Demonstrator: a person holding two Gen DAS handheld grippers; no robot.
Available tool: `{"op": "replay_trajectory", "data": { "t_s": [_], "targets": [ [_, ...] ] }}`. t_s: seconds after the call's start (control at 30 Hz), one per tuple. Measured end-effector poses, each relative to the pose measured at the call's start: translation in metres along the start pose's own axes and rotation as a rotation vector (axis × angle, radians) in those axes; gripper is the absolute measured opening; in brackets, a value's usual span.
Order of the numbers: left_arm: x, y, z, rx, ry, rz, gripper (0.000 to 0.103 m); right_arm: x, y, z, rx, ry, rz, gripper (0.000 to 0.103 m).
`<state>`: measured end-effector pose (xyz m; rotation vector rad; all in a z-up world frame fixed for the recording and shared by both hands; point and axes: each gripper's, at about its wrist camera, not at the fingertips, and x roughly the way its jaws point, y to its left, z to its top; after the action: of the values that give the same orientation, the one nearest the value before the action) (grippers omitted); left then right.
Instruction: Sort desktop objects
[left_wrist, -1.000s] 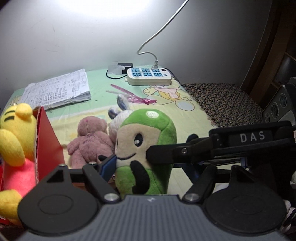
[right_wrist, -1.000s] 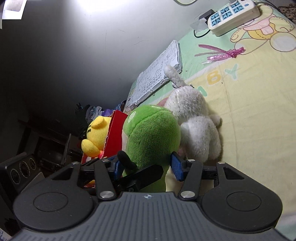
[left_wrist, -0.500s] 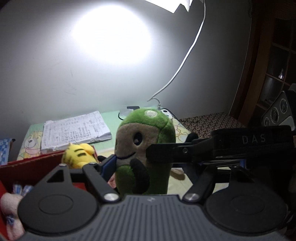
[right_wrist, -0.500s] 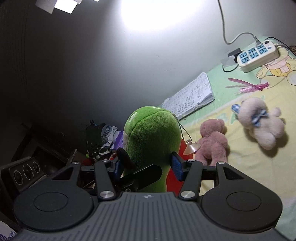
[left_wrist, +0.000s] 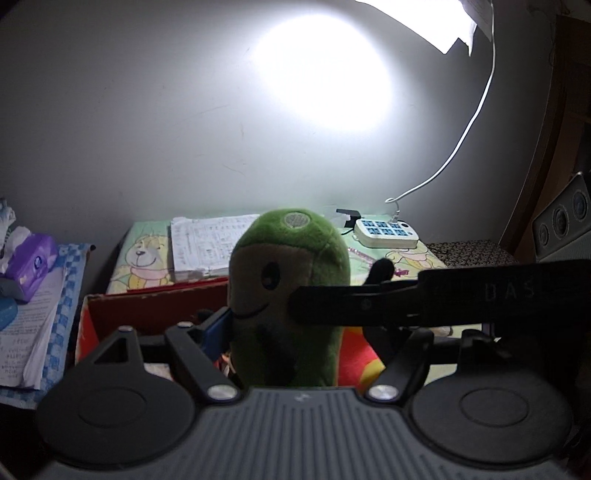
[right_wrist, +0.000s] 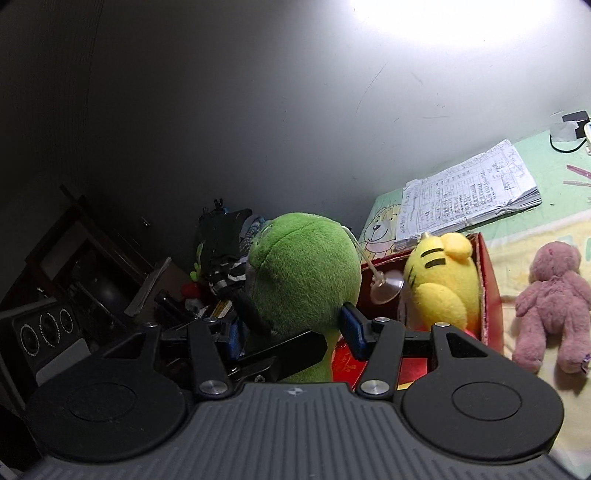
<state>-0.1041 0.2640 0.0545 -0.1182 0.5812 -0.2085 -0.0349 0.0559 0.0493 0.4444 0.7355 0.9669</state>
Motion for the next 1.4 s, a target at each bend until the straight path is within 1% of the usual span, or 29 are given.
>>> {"op": "replay_trajectory", "data": {
  "t_s": [0.23,0.4,0.47,0.63,0.77,0.87,0.97,1.13,1.17,1.2,1.23,1.3,1.33,1.4],
  "targets": [
    [0.031,0.031,-0.017,-0.059,0.09,-0.021,0.075,0.041,-0.005,-0.009,-0.021,0.059,-0.082,0.055],
    [0.053,0.041,-0.025,-0.067,0.165,-0.043,0.075,0.053,-0.01,-0.017,-0.025,0.081,-0.154,0.055],
    [0.06,0.042,-0.028,-0.068,0.191,-0.048,0.075,0.056,-0.008,-0.02,-0.045,0.092,-0.19,0.055],
    [0.071,0.048,-0.035,-0.09,0.255,-0.063,0.075,0.07,-0.003,-0.019,-0.095,0.154,-0.28,0.056],
    [0.08,0.054,-0.037,-0.104,0.28,-0.061,0.074,0.081,-0.005,-0.019,-0.124,0.193,-0.341,0.058],
    [0.082,0.056,-0.036,-0.119,0.291,-0.062,0.074,0.083,-0.005,-0.02,-0.152,0.178,-0.36,0.058],
    [0.082,0.057,-0.035,-0.128,0.3,-0.071,0.074,0.083,-0.006,-0.019,-0.132,0.158,-0.365,0.059],
    [0.078,0.053,-0.035,-0.116,0.303,-0.068,0.076,0.064,0.003,-0.016,-0.126,0.064,-0.335,0.058],
    [0.078,0.051,-0.034,-0.111,0.3,-0.068,0.077,0.064,0.004,-0.015,-0.128,0.064,-0.327,0.057],
    [0.077,0.048,-0.034,-0.101,0.296,-0.066,0.079,0.062,0.004,-0.015,-0.134,0.07,-0.326,0.052],
    [0.076,0.045,-0.034,-0.087,0.293,-0.064,0.081,0.067,0.007,-0.015,-0.144,0.085,-0.323,0.042],
    [0.077,0.039,-0.035,-0.057,0.296,-0.058,0.083,0.07,0.006,-0.016,-0.144,0.121,-0.322,0.031],
    [0.078,0.037,-0.036,-0.048,0.3,-0.052,0.083,0.074,0.006,-0.016,-0.143,0.142,-0.343,0.027],
    [0.079,0.034,-0.035,-0.039,0.299,-0.045,0.083,0.077,0.003,-0.016,-0.138,0.156,-0.373,0.026]
  ]
}}
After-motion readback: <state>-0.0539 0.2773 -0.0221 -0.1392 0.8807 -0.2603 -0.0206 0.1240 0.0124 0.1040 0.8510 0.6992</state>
